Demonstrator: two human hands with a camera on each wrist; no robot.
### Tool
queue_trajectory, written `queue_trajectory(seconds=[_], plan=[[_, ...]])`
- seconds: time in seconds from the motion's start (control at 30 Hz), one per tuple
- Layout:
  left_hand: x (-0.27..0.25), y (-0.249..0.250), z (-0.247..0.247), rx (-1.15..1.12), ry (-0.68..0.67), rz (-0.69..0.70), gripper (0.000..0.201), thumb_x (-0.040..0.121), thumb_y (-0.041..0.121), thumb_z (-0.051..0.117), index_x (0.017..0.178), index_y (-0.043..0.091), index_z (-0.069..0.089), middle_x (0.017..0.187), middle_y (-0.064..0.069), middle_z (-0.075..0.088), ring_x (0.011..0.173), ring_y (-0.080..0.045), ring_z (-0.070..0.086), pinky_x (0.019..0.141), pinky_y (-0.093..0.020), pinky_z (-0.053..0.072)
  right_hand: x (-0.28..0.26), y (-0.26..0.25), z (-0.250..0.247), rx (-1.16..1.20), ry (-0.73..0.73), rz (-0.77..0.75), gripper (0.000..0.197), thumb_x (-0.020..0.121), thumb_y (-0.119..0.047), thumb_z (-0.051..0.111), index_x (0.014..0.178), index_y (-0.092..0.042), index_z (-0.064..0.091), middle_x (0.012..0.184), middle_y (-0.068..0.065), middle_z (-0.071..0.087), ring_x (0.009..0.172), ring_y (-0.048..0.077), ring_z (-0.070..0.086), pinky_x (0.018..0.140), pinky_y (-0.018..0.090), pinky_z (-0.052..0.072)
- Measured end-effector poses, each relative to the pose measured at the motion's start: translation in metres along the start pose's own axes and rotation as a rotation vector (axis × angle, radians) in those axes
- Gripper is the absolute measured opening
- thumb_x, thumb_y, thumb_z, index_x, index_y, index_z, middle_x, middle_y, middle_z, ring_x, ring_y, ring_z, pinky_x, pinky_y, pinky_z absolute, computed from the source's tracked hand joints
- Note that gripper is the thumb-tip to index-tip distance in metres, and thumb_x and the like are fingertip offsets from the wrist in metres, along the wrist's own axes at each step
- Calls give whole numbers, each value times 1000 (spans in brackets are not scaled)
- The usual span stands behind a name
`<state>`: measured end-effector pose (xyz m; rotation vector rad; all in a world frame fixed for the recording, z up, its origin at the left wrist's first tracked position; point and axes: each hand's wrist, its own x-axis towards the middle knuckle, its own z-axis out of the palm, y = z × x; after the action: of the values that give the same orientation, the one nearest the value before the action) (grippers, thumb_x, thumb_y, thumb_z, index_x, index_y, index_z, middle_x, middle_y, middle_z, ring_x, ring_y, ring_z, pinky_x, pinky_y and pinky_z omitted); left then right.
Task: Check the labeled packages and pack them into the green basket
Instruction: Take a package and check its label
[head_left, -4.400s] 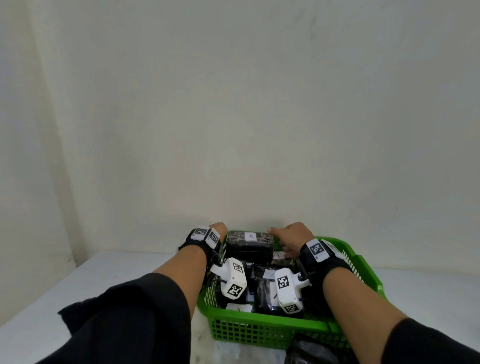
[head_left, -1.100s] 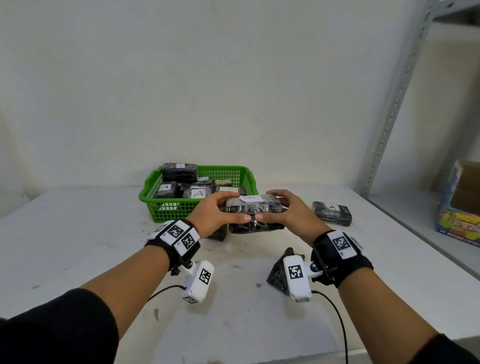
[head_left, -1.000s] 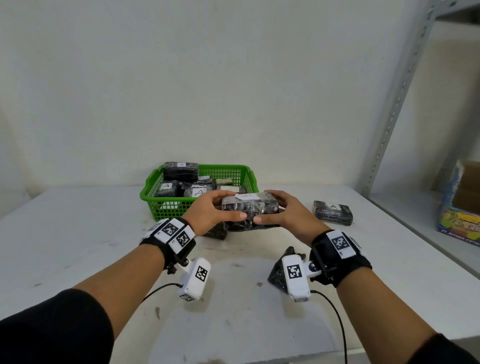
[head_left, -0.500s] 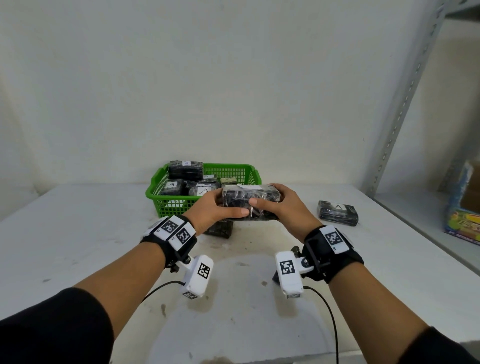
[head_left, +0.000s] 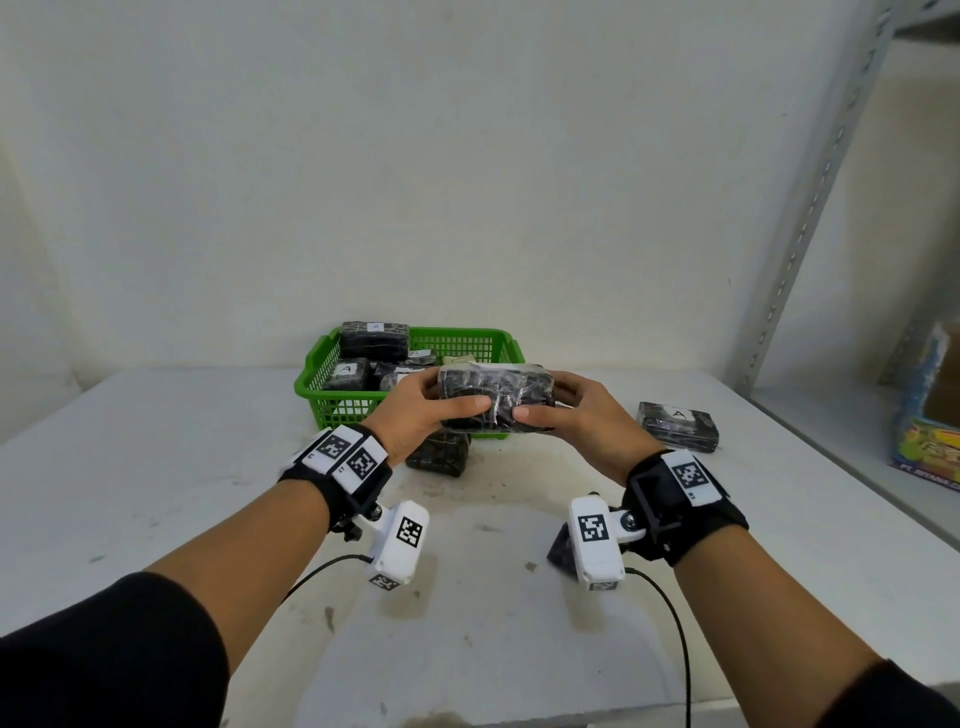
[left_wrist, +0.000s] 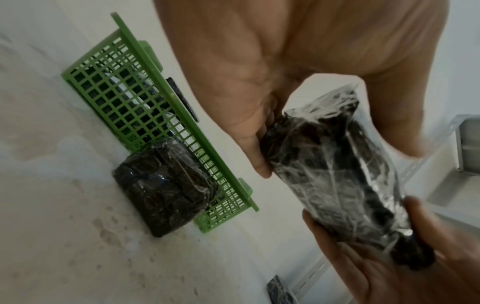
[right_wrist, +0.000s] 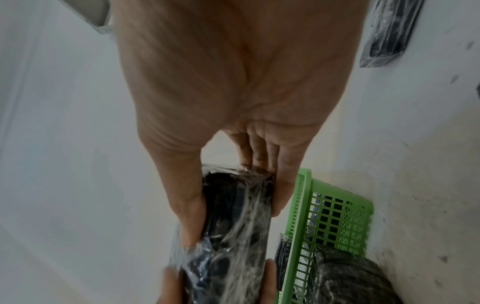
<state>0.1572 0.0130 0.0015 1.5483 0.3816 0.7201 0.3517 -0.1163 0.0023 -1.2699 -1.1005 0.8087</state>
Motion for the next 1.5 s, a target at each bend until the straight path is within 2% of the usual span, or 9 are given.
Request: queue_trajectory(seconds=[0.23,0.37,0.53,0.73,0.93,1.07,1.23,1.33,1.5], plan=[[0,0,6,98,-37,16,61,69,33,84,123,10,65,119,-8,71,114,-25,66,105,-43,47,2,-4,10,35,36,3,57,79,-14,89,129,-6,63,120,15,74,105,29,75,81,35,62],[-2,7,8,-126,-45,-38,41,89,16,66,125,-2,60,115,-14,70,104,-24,67,87,-31,57,2,-5,8,46,34,-11,59,76,-20,90,126,-3,64,116,15,76,104,30,75,82,35,62],[-2,11,5,-178,-31,-59,48,82,17,64,125,-4,58,114,-14,69,101,-23,68,79,-28,58,4,-4,7,42,-11,10,91,51,-25,97,133,-8,60,123,11,72,112,29,73,95,43,60],[0,5,-1,-35,-45,-25,61,72,6,82,128,4,58,119,-12,70,110,-27,67,88,-34,57,3,-6,7,-40,-5,1,86,56,-25,99,133,-14,61,123,6,73,114,26,72,98,45,58],[1,1,-9,152,-9,20,88,53,19,92,132,17,52,125,-2,68,118,-21,64,103,-48,48,-3,-19,16,-55,-26,183,53,95,-49,66,129,-9,69,122,13,74,113,29,71,90,38,62],[-2,2,-3,159,-32,12,93,54,20,92,135,18,48,128,-1,66,118,-18,63,103,-42,49,-5,-17,18,44,1,195,43,92,-31,76,124,-3,70,122,15,75,114,32,72,92,40,62],[-2,5,7,-43,27,-107,51,79,31,78,118,0,64,115,-16,71,112,-37,65,101,-49,49,-6,-11,19,43,19,120,40,90,-20,79,125,-5,69,120,13,76,107,26,73,91,35,59],[0,3,6,61,85,-79,30,72,38,83,90,15,76,94,-7,76,93,-29,69,88,-45,54,-6,-12,17,56,18,135,36,90,-17,78,122,-5,71,114,11,78,94,21,72,84,31,57],[-3,2,9,122,66,-48,55,63,52,85,104,18,72,106,-5,75,106,-30,68,97,-45,49,-5,-14,18,72,22,166,39,91,-28,77,119,-1,73,110,11,79,90,17,74,78,28,58]])
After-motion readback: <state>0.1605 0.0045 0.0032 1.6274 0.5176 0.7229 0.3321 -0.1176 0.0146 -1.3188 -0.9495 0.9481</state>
